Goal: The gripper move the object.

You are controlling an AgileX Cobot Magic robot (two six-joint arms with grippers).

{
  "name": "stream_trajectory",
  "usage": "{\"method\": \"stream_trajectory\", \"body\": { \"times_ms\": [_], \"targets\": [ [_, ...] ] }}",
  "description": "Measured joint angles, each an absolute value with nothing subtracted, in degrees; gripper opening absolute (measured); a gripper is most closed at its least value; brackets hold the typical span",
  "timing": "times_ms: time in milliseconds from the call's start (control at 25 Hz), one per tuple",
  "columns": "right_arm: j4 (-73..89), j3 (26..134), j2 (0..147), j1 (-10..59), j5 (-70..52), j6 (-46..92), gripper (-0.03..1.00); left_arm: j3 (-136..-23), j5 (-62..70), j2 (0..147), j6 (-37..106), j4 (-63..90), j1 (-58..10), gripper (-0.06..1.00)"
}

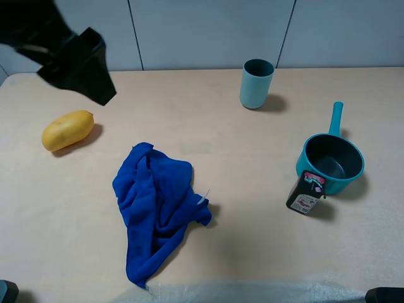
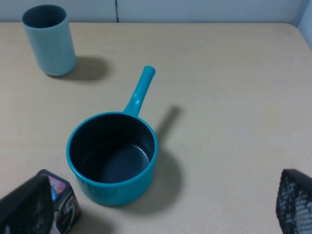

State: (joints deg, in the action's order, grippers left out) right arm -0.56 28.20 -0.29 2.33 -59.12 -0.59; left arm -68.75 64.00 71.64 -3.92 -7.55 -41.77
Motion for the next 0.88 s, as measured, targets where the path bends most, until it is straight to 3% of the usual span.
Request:
{"method": "stream_trajectory", "body": {
  "times_ms": [480,880],
  "targets": [
    [-0.56,28.20,-0.29,2.33,-59.12,-0.59,0.69,-62.17,66.53,54.40,-4.13,-8.03,-40.98,0.97],
    [-0.56,28.20,-0.29,2.33,-59.12,-0.59,0.69,-52.41,66.63,38.04,-3.23,-3.00,-22.64,0.97]
  ]
}}
